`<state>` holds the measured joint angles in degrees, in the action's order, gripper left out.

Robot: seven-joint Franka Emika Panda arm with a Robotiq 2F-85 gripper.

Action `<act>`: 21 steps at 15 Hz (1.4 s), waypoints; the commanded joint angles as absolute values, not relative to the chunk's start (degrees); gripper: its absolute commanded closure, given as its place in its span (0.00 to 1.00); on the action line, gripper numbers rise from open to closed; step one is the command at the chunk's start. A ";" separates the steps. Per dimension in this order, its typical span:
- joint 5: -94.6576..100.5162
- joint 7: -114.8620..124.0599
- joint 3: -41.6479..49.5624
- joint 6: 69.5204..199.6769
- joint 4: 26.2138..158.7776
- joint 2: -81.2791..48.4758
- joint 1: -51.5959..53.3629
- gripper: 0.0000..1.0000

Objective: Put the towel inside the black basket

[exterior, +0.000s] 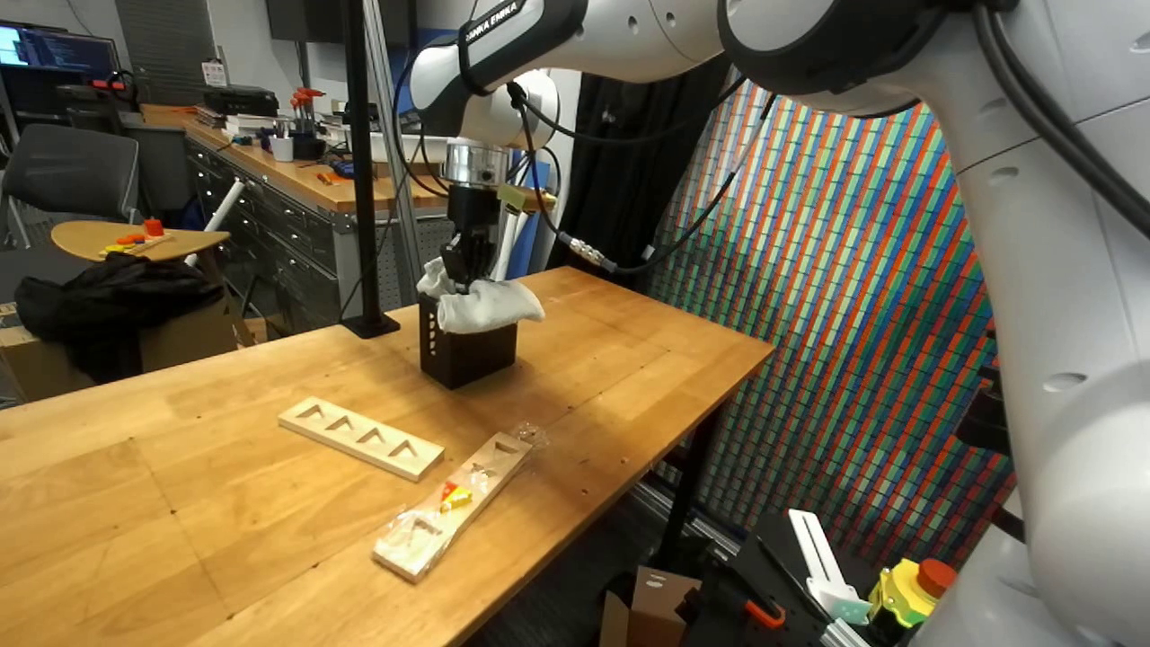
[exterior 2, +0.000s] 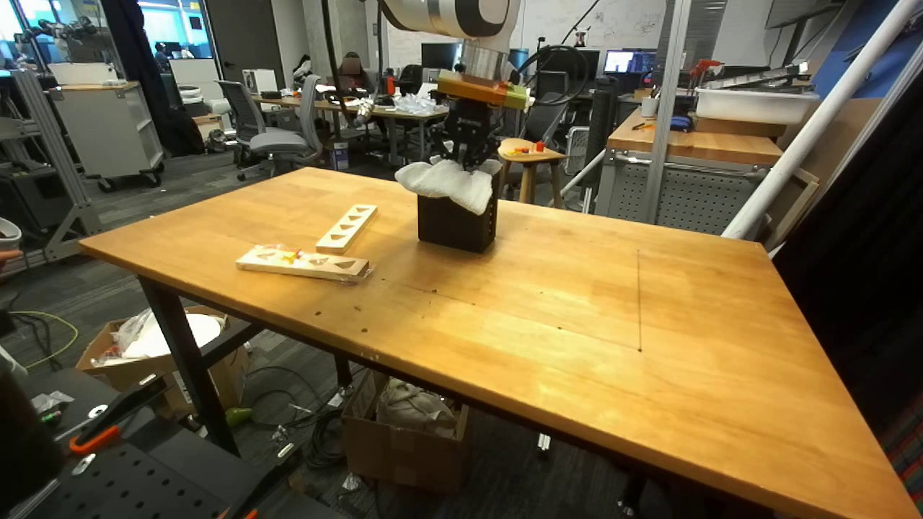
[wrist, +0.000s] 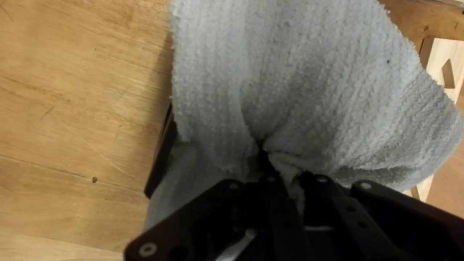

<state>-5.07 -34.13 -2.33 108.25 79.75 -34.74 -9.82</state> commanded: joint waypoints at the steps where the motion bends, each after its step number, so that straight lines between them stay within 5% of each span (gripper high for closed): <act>1: -4.70 -34.37 -2.55 108.79 78.84 -34.66 -9.91 0.64; 5: -4.42 -34.32 -2.47 108.83 78.80 -34.25 -9.81 0.49; 11: -4.13 -34.30 -2.46 109.04 78.84 -33.42 -9.70 0.74; 15: -3.83 -34.28 -2.39 108.98 78.75 -32.98 -9.58 0.69; 18: -3.72 -34.34 -2.38 108.86 78.79 -32.69 -9.55 0.57; 19: -3.70 -34.33 -2.37 108.86 78.83 -32.58 -9.53 0.45; 21: -3.72 -34.31 -2.34 108.91 78.98 -32.23 -9.52 0.35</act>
